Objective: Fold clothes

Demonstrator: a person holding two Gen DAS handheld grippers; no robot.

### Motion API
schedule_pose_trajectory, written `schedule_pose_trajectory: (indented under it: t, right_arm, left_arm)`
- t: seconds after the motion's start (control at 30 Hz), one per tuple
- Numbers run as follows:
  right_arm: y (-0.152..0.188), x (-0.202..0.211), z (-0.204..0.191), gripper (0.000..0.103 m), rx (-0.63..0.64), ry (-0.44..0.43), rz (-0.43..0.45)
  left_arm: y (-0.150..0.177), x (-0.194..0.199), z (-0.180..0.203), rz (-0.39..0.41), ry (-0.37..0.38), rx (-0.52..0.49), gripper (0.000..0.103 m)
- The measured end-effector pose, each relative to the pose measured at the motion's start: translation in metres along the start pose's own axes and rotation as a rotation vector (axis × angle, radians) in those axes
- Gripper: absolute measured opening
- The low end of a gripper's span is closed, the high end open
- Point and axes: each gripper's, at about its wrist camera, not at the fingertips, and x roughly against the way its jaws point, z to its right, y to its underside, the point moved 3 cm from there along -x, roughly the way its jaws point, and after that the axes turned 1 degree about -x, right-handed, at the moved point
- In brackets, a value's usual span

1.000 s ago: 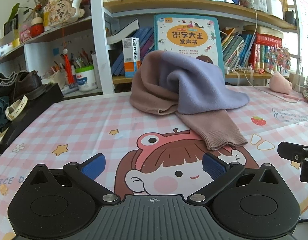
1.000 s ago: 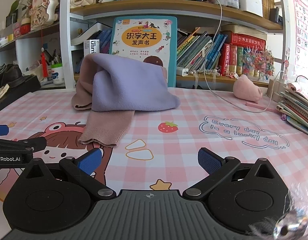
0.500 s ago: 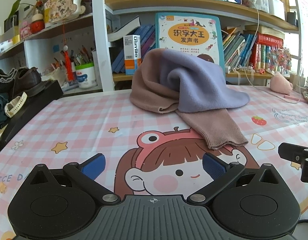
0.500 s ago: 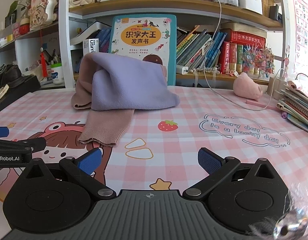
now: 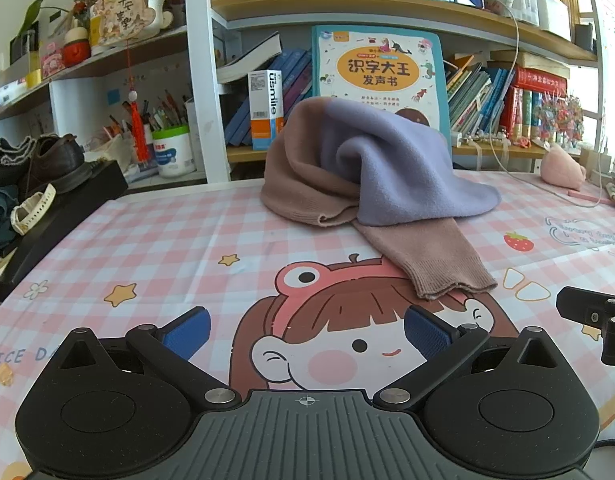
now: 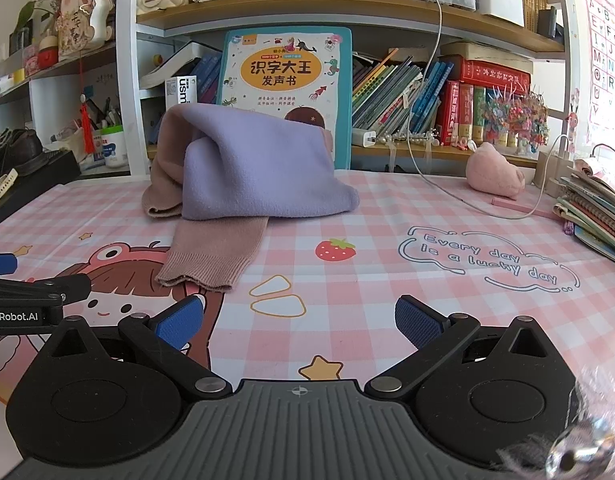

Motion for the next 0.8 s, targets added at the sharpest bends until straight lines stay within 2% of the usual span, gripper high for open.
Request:
schedule_pose_trajectory:
  t: [0.8]
  right_arm:
    - [0.0004, -0.001, 0.0025, 0.103, -0.013, -0.003, -0.007]
  left_arm:
    - [-0.0005, -0.0001, 0.0009, -0.003, -0.002, -0.002, 0.103]
